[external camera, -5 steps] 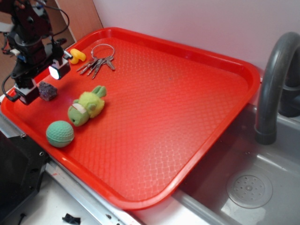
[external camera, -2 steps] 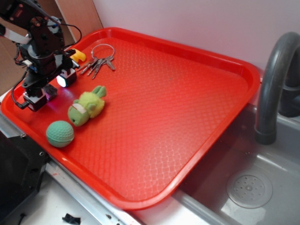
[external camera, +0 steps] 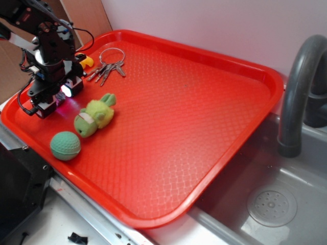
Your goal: Grab the rock.
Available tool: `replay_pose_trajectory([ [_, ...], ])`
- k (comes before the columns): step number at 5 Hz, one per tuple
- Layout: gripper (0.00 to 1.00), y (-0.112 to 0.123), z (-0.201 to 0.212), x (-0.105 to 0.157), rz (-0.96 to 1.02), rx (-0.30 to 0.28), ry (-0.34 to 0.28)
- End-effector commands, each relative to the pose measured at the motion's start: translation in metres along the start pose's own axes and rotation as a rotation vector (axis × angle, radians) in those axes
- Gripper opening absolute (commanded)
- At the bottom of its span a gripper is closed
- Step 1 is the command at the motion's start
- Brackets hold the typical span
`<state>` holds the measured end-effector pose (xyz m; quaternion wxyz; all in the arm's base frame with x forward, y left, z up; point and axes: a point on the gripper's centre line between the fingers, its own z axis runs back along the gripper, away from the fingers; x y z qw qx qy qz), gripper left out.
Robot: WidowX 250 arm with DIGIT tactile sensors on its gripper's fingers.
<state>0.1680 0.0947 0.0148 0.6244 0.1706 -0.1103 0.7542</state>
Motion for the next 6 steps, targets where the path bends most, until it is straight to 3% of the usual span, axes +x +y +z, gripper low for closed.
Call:
replay_pose_trajectory([
  [1,0.0,0.011,0.005,0.004,-0.016,-0.018,-0.015],
  [2,0.0,0.006,0.021,0.002,-0.128,-0.078,-0.045],
  [3,0.0,0.0,0.041,-0.001,-0.307,-0.14,-0.037],
  [4,0.0,-0.004,0.086,-0.004,-0.56,-0.193,0.105],
  [5,0.0,0.0,0.14,-0.016,-0.798,-0.308,0.303],
  [6,0.0,0.015,0.181,-0.026,-1.031,-0.414,0.311],
])
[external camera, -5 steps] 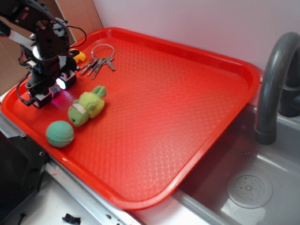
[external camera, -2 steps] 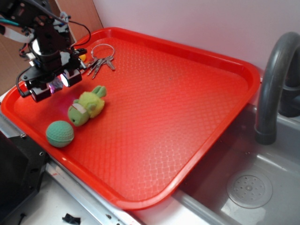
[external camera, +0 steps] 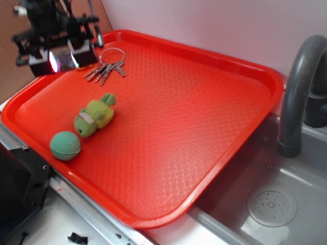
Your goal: Grab the rock.
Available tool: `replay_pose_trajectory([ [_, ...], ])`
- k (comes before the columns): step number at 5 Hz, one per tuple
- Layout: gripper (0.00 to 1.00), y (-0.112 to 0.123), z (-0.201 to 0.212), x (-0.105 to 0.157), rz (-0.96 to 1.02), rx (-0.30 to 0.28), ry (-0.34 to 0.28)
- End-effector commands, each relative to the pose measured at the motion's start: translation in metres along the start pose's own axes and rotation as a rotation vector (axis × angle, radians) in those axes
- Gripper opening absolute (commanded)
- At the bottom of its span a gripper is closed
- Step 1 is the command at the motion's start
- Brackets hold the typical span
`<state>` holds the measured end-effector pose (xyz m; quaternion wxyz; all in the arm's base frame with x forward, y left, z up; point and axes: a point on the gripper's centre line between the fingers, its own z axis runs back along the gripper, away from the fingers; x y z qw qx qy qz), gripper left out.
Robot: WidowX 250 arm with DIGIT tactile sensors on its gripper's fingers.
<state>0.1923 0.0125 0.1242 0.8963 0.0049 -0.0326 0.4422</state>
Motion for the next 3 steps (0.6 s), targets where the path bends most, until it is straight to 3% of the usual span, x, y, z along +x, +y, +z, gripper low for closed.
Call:
replay_pose_trajectory([
  [1,0.0,-0.002,0.076,-0.024,-0.48,-0.161,-0.022],
  [2,0.0,-0.004,0.092,-0.031,-0.511,-0.214,-0.058],
  [3,0.0,-0.009,0.093,-0.03,-0.594,-0.168,-0.1],
])
